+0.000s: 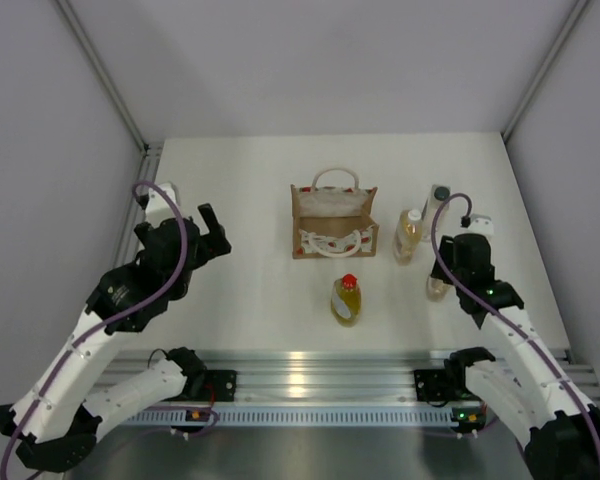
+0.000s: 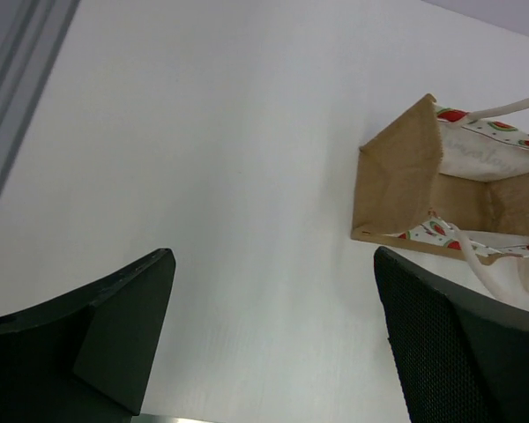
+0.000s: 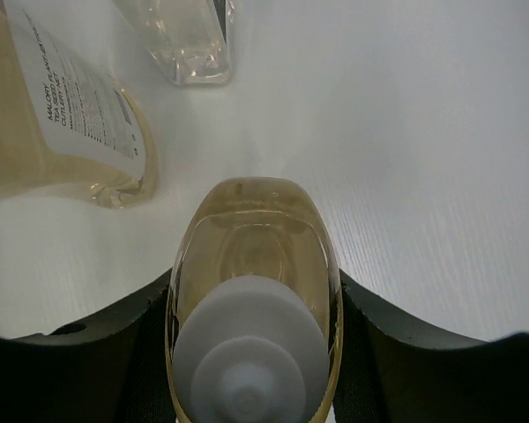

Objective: Take the personal care products out of the canvas bag

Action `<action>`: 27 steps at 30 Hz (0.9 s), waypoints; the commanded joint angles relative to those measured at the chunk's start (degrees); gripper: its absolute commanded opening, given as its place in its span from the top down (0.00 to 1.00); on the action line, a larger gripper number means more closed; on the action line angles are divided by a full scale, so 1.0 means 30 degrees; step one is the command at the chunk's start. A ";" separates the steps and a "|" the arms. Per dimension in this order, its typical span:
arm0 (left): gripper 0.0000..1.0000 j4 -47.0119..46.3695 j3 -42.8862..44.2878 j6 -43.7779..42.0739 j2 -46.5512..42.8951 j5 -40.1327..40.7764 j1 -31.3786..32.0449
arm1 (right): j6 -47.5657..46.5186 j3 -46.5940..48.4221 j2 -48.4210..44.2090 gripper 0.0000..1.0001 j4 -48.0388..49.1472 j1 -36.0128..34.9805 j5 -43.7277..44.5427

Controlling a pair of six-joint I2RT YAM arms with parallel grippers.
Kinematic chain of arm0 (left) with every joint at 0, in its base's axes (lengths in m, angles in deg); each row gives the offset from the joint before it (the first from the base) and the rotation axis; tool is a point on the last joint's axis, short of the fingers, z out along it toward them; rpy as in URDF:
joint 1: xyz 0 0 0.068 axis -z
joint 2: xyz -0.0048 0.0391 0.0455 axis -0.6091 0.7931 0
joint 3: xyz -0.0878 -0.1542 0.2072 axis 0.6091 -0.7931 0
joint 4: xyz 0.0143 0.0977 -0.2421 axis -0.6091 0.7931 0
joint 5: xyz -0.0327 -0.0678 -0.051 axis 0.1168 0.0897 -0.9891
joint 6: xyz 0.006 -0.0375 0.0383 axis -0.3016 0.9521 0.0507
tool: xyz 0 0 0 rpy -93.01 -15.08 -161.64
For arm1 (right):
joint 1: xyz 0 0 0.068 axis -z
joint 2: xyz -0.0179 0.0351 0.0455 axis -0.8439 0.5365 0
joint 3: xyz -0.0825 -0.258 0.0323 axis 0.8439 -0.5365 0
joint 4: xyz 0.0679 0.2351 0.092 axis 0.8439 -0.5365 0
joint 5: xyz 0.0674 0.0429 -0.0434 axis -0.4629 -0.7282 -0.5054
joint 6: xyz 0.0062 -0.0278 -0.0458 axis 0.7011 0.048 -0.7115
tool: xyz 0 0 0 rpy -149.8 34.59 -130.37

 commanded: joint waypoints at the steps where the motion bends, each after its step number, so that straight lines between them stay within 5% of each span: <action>1: 0.02 0.0632 -0.1488 -0.1091 -0.0839 0.2314 -0.0067 | 0.0099 0.0490 -0.0189 1.00 0.5137 0.0204 -0.0572; 5: 0.02 0.0278 -0.2662 -0.0244 -0.0607 0.3750 -0.0067 | -0.0047 0.0811 0.0338 1.00 0.4436 0.0117 -0.1216; 8: 0.02 0.0278 -0.2810 -0.0095 -0.0547 0.3871 -0.0271 | -0.0077 0.0637 0.0398 0.90 0.3966 0.0116 -0.1362; 9: 0.02 0.0307 -0.2868 -0.0066 -0.0606 0.3871 -0.0388 | -0.0048 0.0579 0.0253 0.74 0.3878 0.0116 -0.1421; 15: 0.02 0.0278 -0.3103 0.0198 -0.1572 0.4046 -0.0828 | -0.0135 0.1367 0.0016 0.22 0.2824 0.0058 -0.1919; 20: 0.02 0.0278 -0.3104 0.0315 -0.1573 0.4019 -0.1703 | -0.0456 0.3066 -0.0392 0.03 0.1564 -0.0060 -0.2242; 27: 0.02 -0.0950 -0.3104 -0.0971 -0.1515 0.1150 -0.5483 | -0.1773 0.6462 -0.2059 0.00 -0.1860 -0.0089 -0.2388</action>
